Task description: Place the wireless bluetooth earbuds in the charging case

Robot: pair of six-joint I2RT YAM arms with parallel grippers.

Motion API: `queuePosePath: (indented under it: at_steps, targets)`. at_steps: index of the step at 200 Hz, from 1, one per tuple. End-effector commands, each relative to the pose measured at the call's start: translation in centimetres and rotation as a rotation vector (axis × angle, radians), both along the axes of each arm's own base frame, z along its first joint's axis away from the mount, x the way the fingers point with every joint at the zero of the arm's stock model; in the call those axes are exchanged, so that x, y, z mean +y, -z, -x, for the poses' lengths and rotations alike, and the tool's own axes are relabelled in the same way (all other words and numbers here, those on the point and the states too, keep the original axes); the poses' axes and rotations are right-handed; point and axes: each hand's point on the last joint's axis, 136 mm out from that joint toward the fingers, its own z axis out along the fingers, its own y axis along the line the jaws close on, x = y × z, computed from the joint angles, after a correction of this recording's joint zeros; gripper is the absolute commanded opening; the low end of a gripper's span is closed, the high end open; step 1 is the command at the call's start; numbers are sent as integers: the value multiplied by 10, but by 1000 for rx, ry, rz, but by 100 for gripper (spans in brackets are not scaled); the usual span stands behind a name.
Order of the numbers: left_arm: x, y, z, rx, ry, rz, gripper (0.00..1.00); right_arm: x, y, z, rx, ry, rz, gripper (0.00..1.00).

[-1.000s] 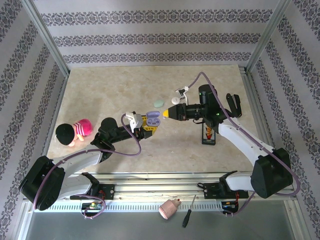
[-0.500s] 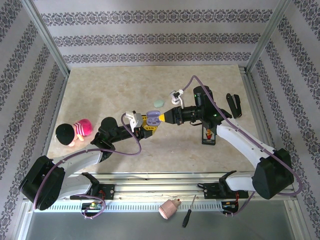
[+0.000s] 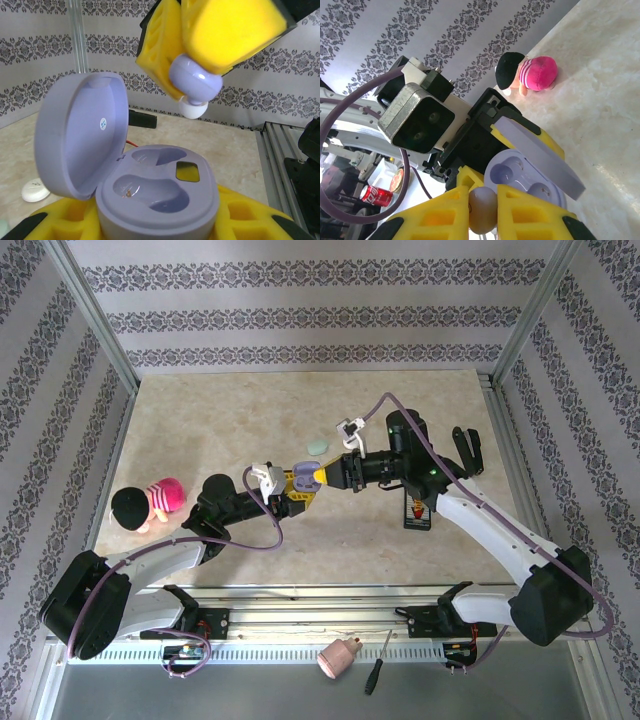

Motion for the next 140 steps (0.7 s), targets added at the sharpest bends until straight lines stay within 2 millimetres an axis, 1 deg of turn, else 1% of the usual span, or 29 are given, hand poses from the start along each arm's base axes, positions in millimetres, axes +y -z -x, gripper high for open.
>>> queuePosePath:
  at_steps: [1, 50, 106, 140]
  targets:
    - [1, -14, -1, -29, 10, 32, 32, 4, -3, -6, -40, 2, 5, 15]
    - [3, -19, -2, -33, -6, 44, 32, 7, 11, -11, -18, 7, 33, 15]
    - [6, -19, -7, -39, -39, 43, 32, 8, 17, -8, 17, -10, 34, 15]
    - [5, -21, -8, -41, -39, 48, 32, 7, 24, -9, 33, 0, 50, 15]
